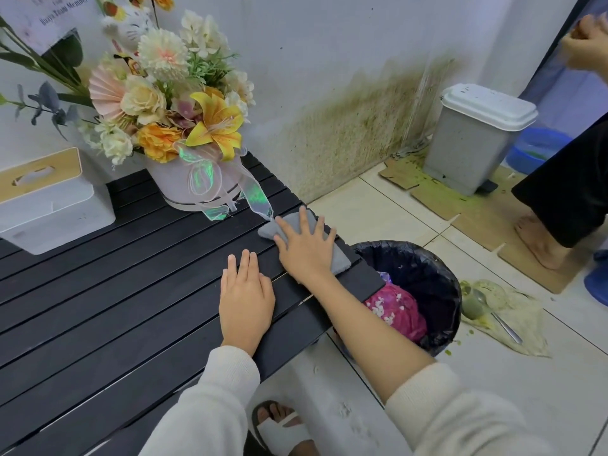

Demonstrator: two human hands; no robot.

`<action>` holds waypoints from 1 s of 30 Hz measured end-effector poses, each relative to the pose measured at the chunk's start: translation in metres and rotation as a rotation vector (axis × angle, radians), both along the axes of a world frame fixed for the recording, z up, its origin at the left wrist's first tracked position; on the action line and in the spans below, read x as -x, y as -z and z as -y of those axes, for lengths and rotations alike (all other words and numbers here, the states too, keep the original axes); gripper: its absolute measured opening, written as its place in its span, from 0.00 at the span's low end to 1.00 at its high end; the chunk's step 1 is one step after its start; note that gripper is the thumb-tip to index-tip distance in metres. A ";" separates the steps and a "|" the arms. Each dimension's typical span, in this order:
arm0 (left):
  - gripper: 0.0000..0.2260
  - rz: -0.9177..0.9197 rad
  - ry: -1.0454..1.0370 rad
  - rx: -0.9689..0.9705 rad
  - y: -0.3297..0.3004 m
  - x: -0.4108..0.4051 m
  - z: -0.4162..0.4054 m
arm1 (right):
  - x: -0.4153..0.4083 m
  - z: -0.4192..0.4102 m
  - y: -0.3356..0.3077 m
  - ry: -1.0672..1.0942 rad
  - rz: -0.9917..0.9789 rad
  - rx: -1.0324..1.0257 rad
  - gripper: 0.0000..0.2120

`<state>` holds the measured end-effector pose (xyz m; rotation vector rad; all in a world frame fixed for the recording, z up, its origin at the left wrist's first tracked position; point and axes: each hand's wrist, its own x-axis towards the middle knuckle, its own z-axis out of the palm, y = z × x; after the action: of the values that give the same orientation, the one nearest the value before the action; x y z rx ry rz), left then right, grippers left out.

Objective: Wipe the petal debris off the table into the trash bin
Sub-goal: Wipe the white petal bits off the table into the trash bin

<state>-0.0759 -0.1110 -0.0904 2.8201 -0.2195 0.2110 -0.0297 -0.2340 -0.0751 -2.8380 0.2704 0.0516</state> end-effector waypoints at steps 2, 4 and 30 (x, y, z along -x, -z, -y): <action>0.27 0.001 0.006 -0.003 0.001 0.000 -0.001 | -0.007 0.003 -0.003 0.044 -0.026 -0.017 0.23; 0.27 0.010 0.010 0.003 0.001 -0.001 -0.001 | 0.001 0.010 -0.004 0.093 -0.020 -0.038 0.23; 0.19 0.056 -0.459 0.644 -0.015 0.009 -0.113 | 0.024 -0.155 0.005 -0.419 0.075 -0.106 0.21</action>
<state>-0.0848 0.0022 -0.0749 2.1807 0.4194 0.3806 -0.0539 -0.0790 -0.0804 -2.7327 -0.3354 0.0441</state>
